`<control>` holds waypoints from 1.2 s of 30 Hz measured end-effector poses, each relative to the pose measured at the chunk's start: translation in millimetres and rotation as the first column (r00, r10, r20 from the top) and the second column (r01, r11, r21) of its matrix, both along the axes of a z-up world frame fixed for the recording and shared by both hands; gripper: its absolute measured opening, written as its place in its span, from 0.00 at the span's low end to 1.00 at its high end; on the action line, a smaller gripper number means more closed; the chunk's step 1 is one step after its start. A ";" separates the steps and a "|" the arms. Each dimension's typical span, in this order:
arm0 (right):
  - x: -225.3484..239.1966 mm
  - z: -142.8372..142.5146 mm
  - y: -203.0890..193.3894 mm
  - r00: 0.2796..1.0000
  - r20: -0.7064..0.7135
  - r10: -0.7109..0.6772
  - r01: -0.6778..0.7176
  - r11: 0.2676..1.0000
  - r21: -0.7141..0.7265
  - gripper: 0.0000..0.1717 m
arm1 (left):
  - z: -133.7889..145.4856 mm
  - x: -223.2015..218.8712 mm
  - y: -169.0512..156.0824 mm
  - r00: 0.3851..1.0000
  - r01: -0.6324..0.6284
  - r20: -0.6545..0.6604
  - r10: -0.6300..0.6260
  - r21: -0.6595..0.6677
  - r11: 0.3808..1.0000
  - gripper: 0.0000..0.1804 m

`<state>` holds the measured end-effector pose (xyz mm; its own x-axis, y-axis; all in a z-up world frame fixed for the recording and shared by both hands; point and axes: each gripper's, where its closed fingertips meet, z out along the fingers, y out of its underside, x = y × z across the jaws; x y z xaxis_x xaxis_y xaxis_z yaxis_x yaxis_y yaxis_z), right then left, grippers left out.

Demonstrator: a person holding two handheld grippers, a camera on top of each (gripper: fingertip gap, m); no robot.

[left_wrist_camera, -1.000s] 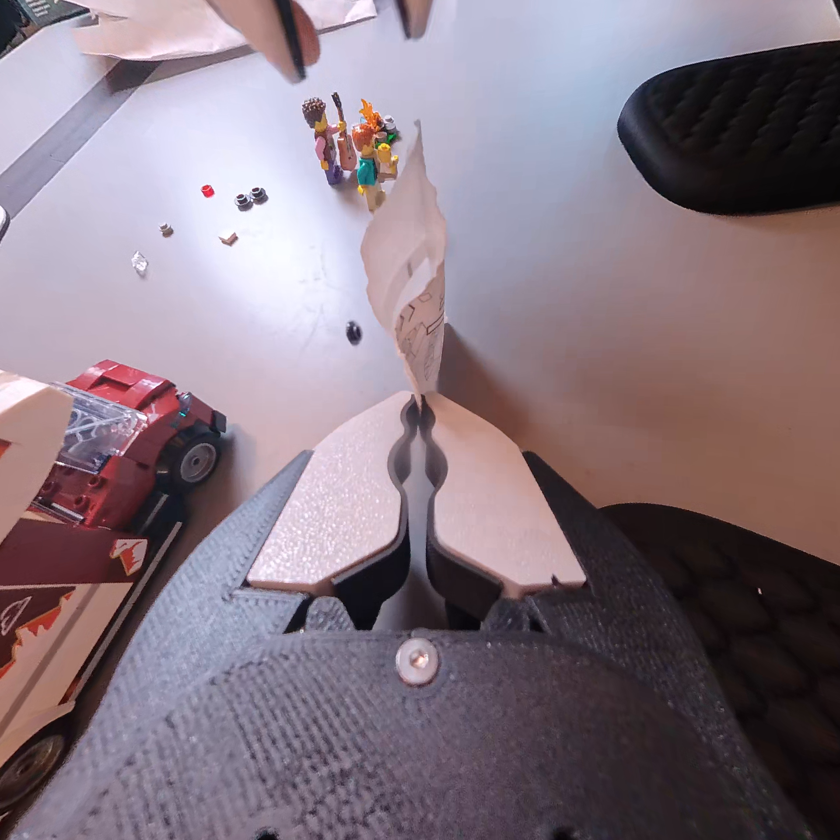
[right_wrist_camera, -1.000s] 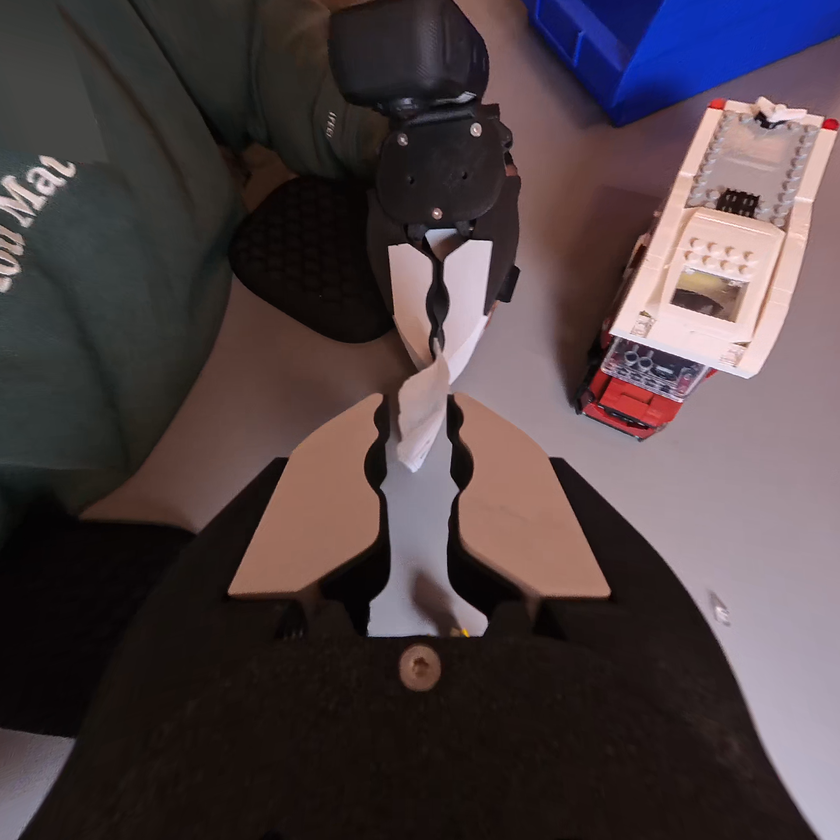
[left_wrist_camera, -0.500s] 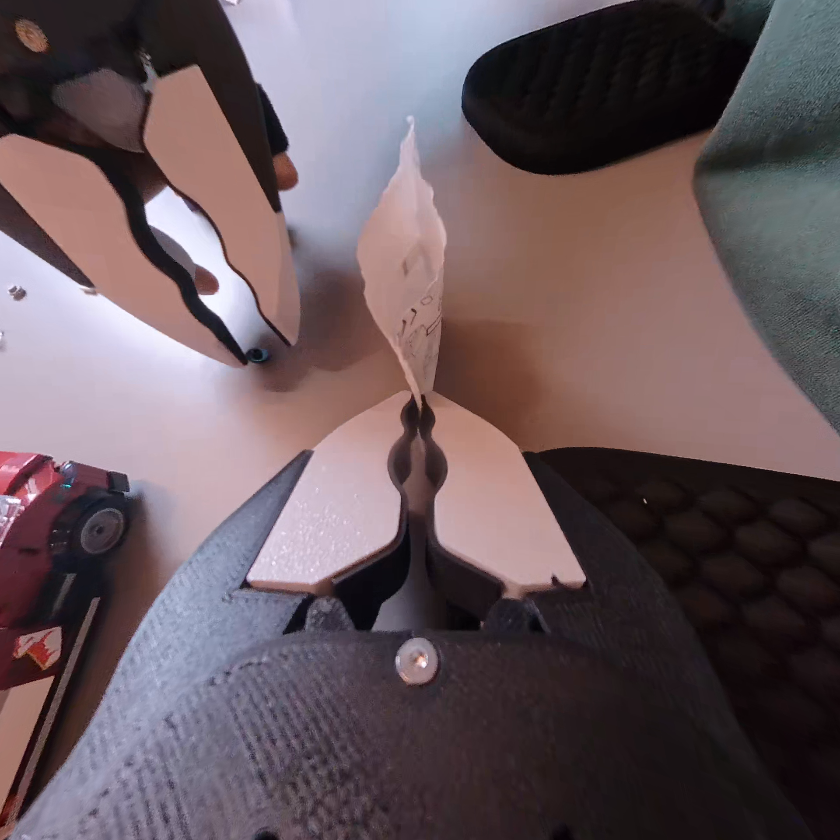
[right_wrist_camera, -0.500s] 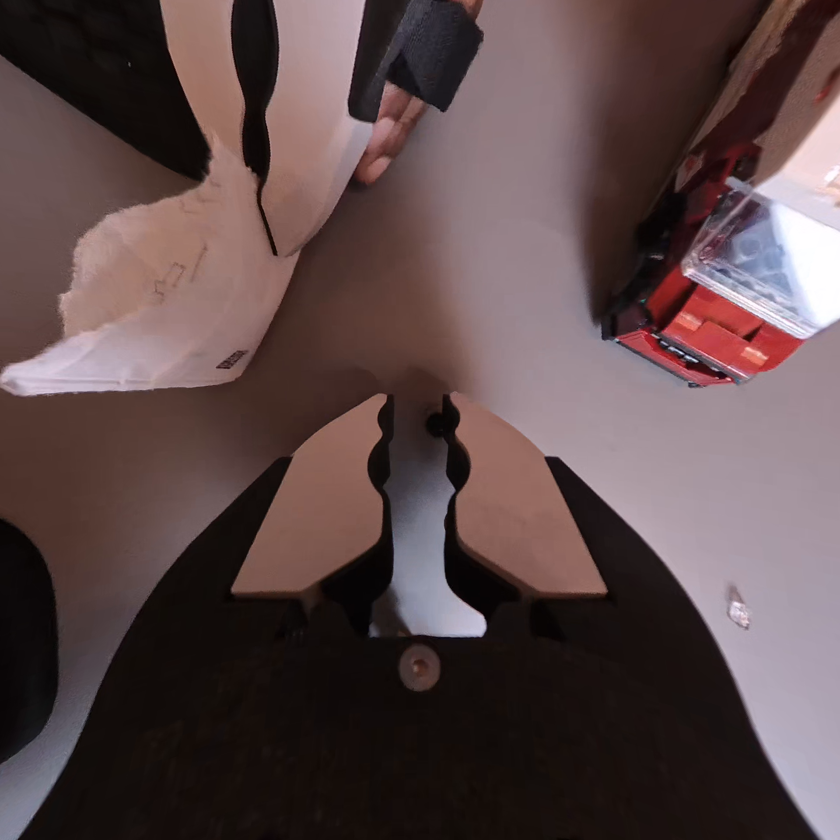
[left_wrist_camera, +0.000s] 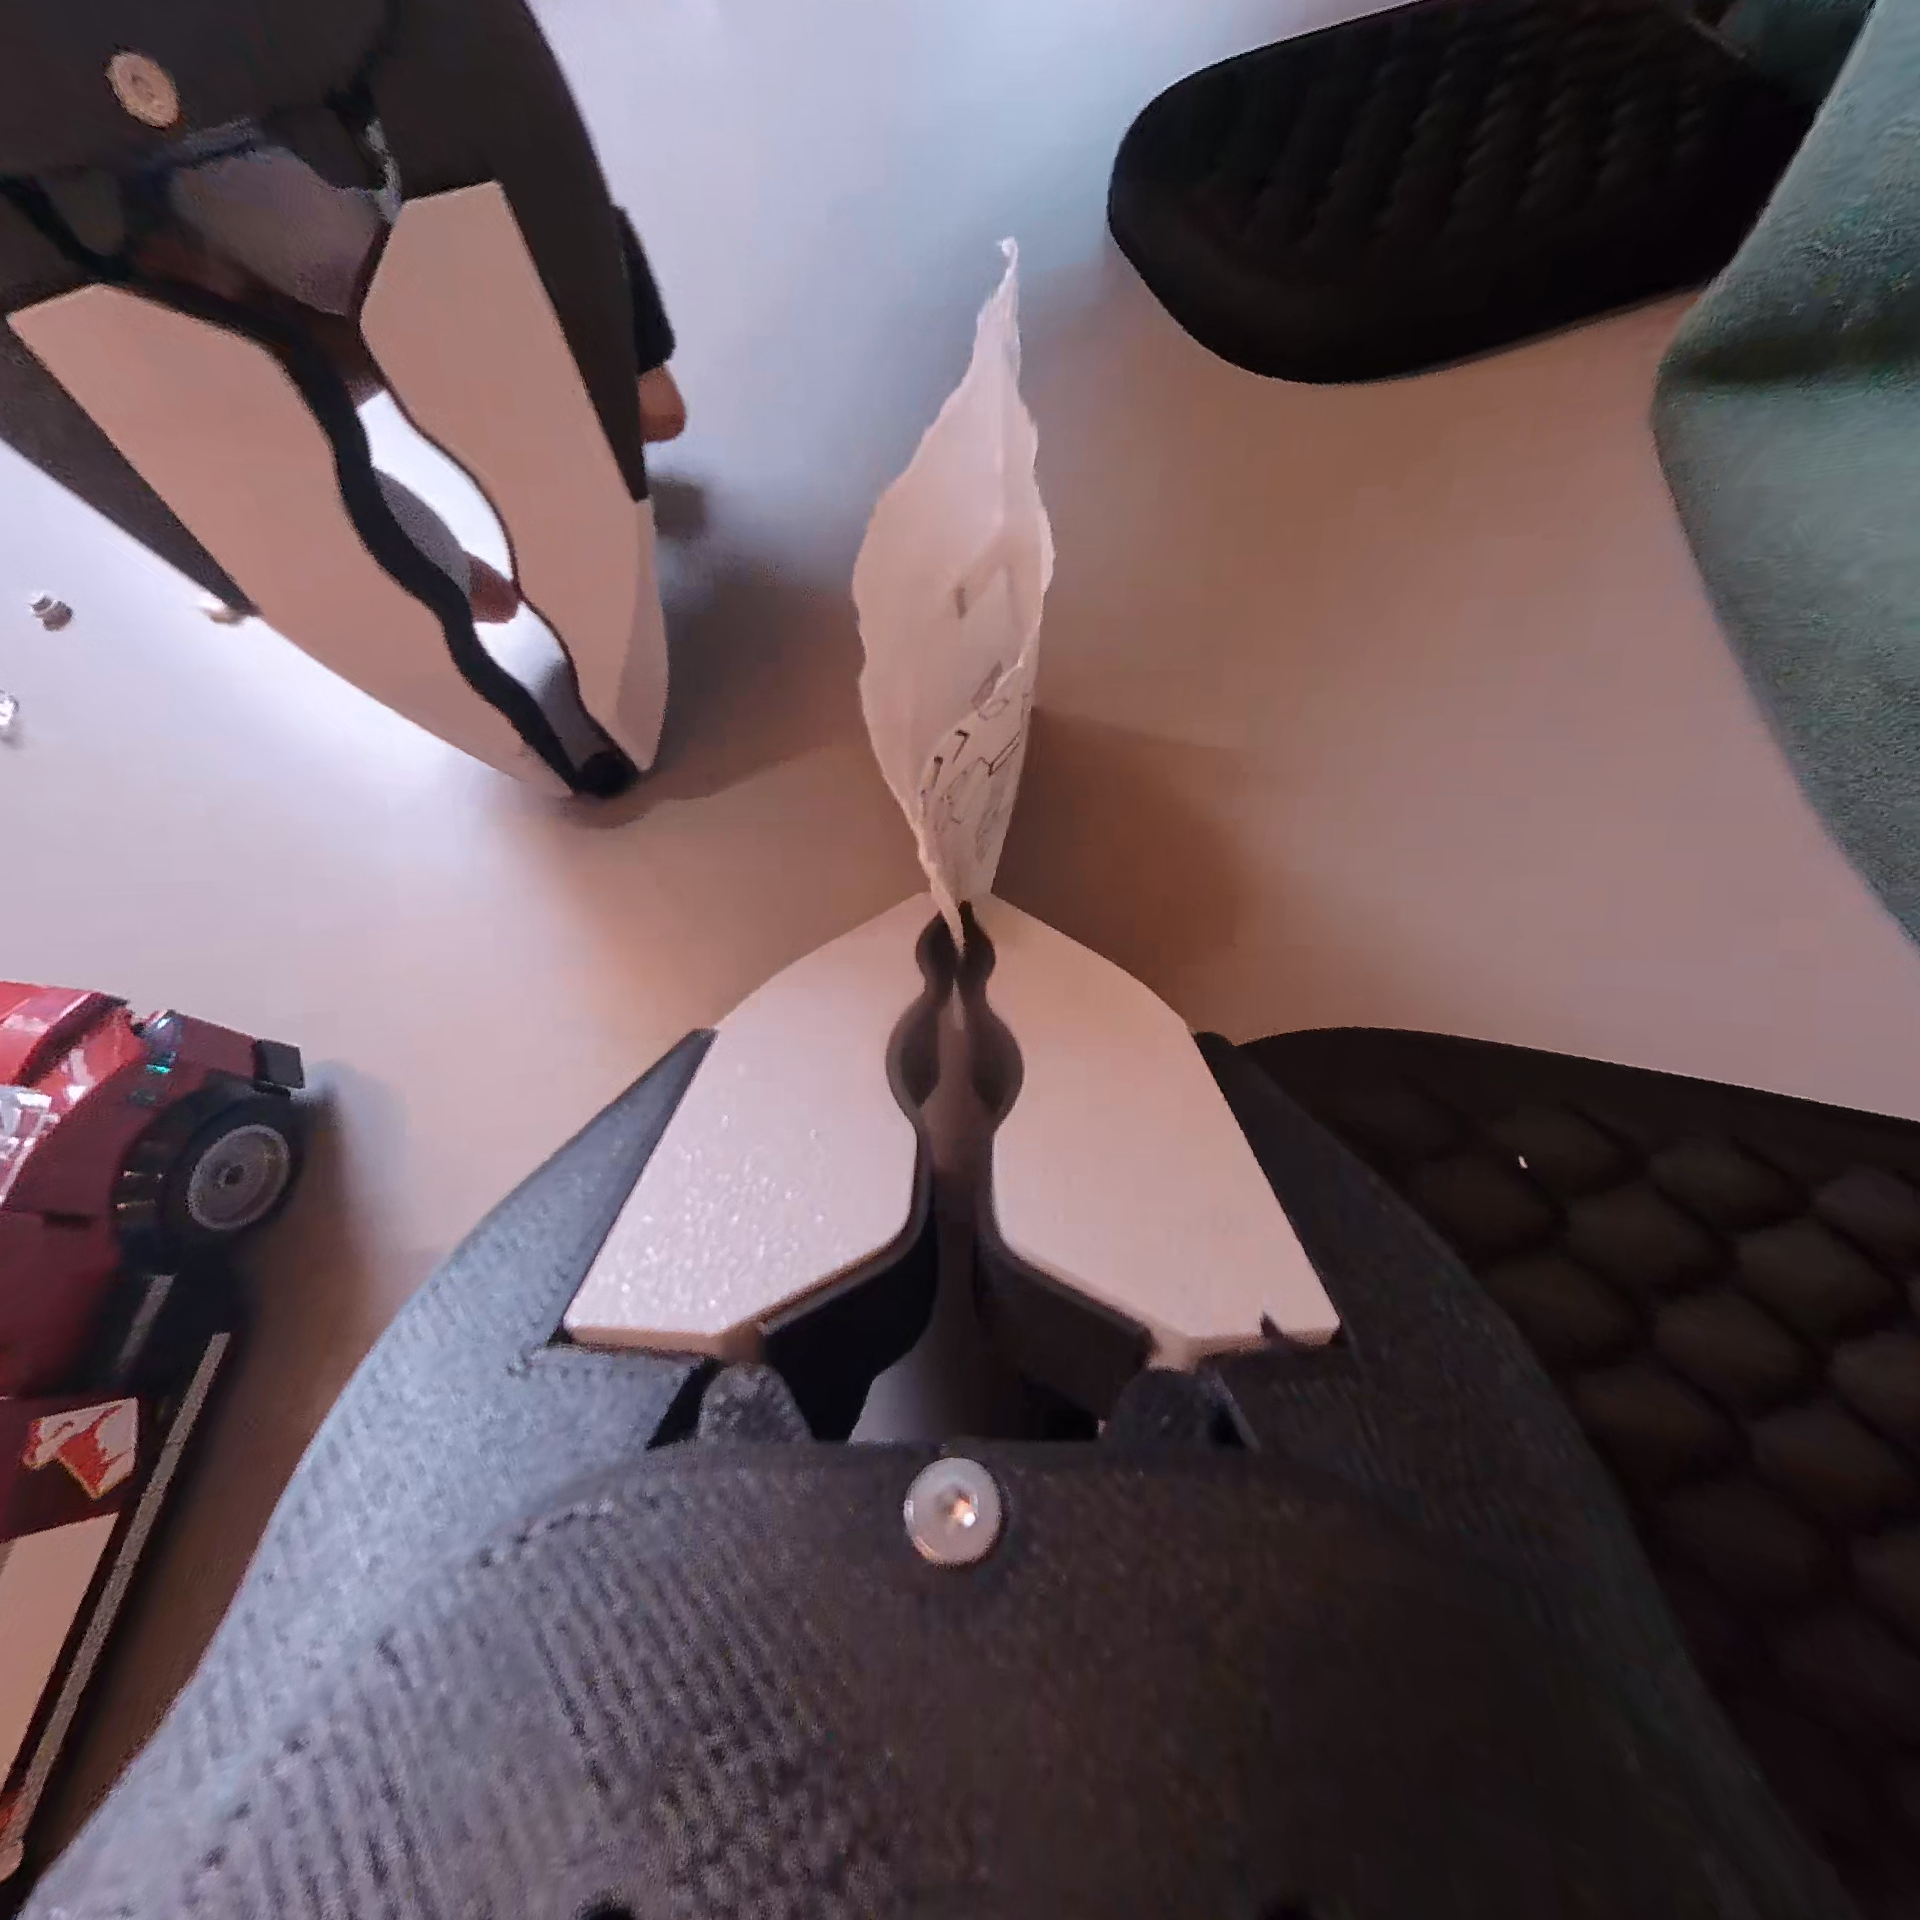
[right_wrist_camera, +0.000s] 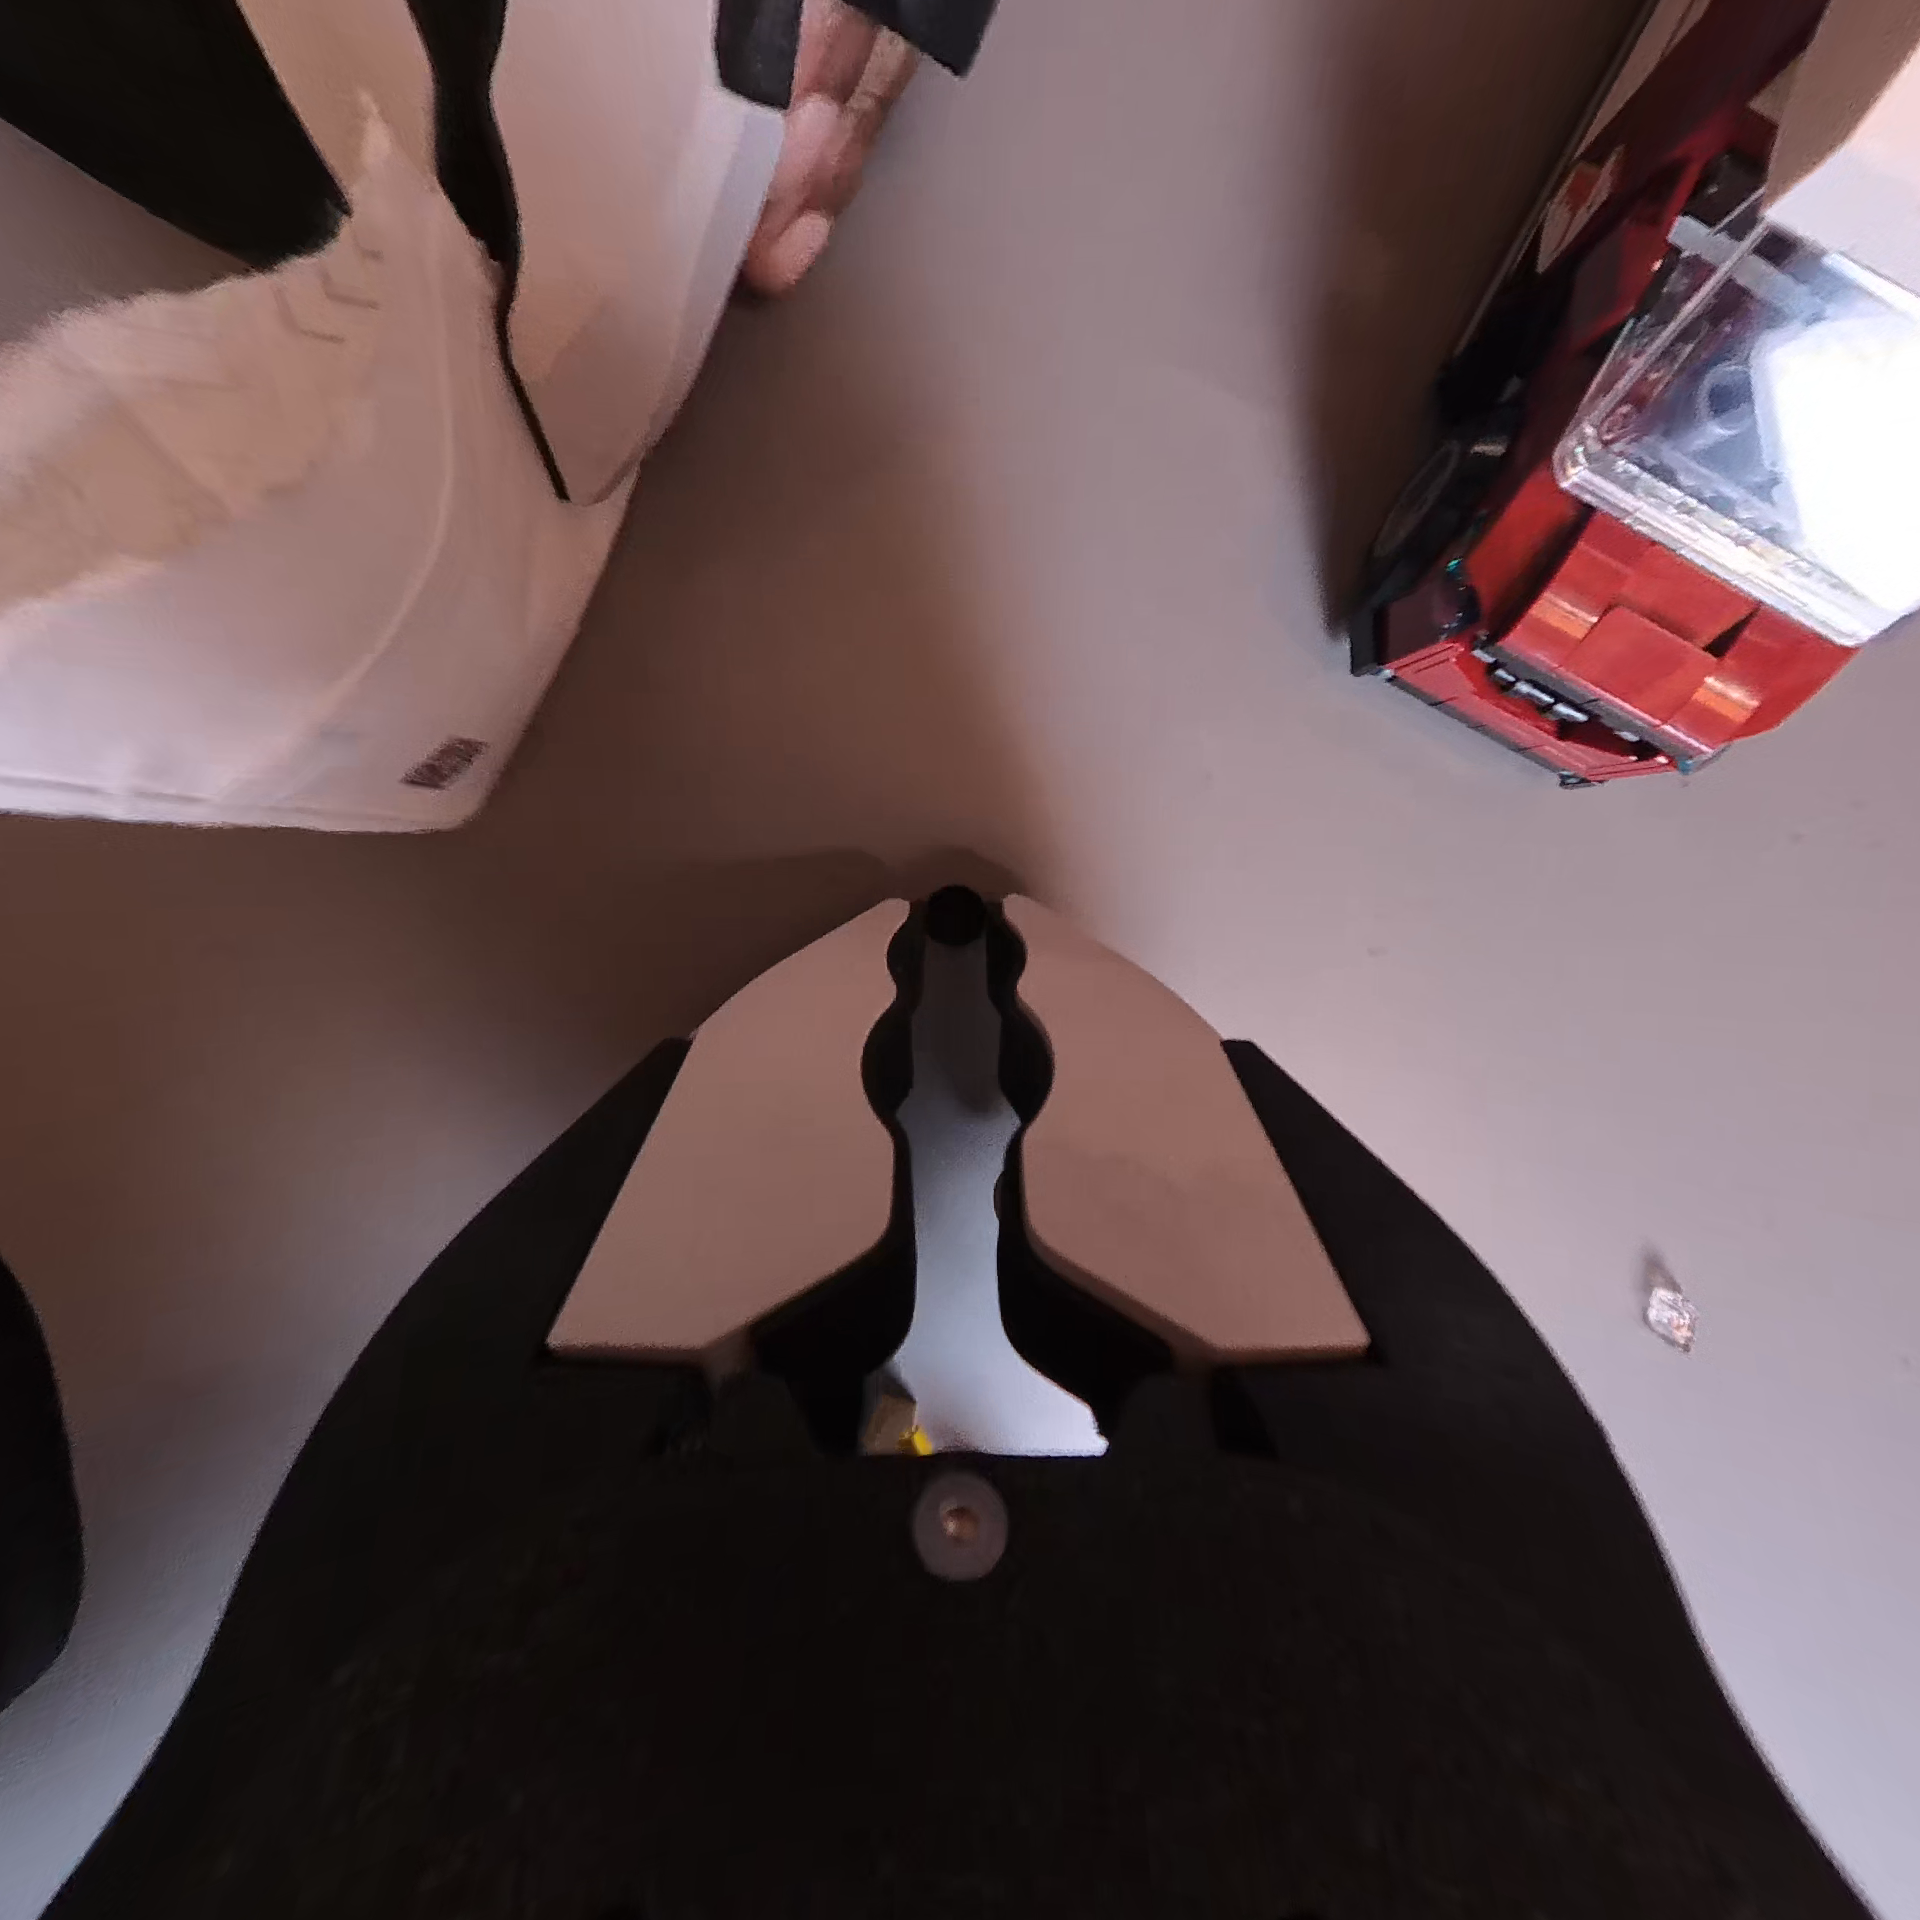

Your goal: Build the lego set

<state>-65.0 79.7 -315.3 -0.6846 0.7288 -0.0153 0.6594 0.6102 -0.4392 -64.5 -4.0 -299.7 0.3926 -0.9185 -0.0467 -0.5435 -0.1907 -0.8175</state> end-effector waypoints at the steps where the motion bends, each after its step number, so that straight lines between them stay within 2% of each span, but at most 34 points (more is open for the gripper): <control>1: -0.6 6.7 -4.7 1.000 -0.017 0.003 -0.003 1.000 -0.029 0.06 | 0.1 -0.8 1.7 1.000 -0.011 0.004 0.011 -0.005 1.000 0.00; 7: -1.3 89.7 -60.0 0.976 -0.207 0.072 -0.128 0.954 -0.272 0.06 | 0.0 -5.6 8.8 0.998 -0.063 0.011 0.063 -0.020 0.998 0.00; 9: 3.2 91.3 -71.9 0.975 -0.194 0.110 -0.160 0.952 -0.262 0.07 | 0.0 -5.9 9.7 0.998 -0.068 0.009 0.068 -0.015 0.998 0.00; 12: 6.2 71.7 -70.9 0.981 -0.142 0.130 -0.154 0.972 -0.178 0.09 | 0.4 -5.8 9.6 0.998 -0.069 0.004 0.069 -0.011 0.998 0.00; 18: 8.9 80.3 -66.5 0.983 -0.154 0.103 -0.133 0.971 -0.200 0.11 | 0.4 -7.1 10.3 0.997 -0.075 -0.002 0.075 -0.009 0.997 0.00; 20: 4.4 89.0 -49.6 0.981 -0.188 0.051 -0.087 0.978 -0.189 0.11 | 0.4 -7.4 10.7 0.997 -0.078 -0.004 0.078 -0.007 0.997 0.00; 22: -6.5 92.4 -8.3 0.973 -0.223 -0.062 0.032 0.990 -0.139 0.11 | 0.6 -8.5 12.3 0.996 -0.090 -0.007 0.090 -0.006 0.996 0.00; 25: -21.6 69.1 81.2 0.932 -0.238 -0.272 0.280 0.960 -0.001 0.12 | 0.7 -12.7 19.0 0.990 -0.141 -0.005 0.141 -0.010 0.990 0.00; 27: -25.5 44.1 122.7 0.905 -0.205 -0.373 0.384 0.923 0.018 0.12 | 0.4 -16.9 24.8 0.983 -0.184 -0.005 0.184 -0.007 0.983 0.01; 30: -31.1 16.7 147.5 0.899 -0.160 -0.407 0.414 0.910 0.014 0.12 | 0.2 -22.2 30.7 0.974 -0.228 0.003 0.228 -0.009 0.974 0.00; 33: -37.8 4.9 150.6 0.911 -0.121 -0.395 0.398 0.917 -0.002 0.12 | 0.0 -25.9 33.7 0.969 -0.247 0.008 0.248 -0.010 0.969 0.00; 36: -39.3 -2.4 154.1 0.920 -0.091 -0.381 0.385 0.922 0.034 0.02 | 0.0 -28.3 35.4 0.965 -0.261 0.011 0.261 -0.014 0.965 0.00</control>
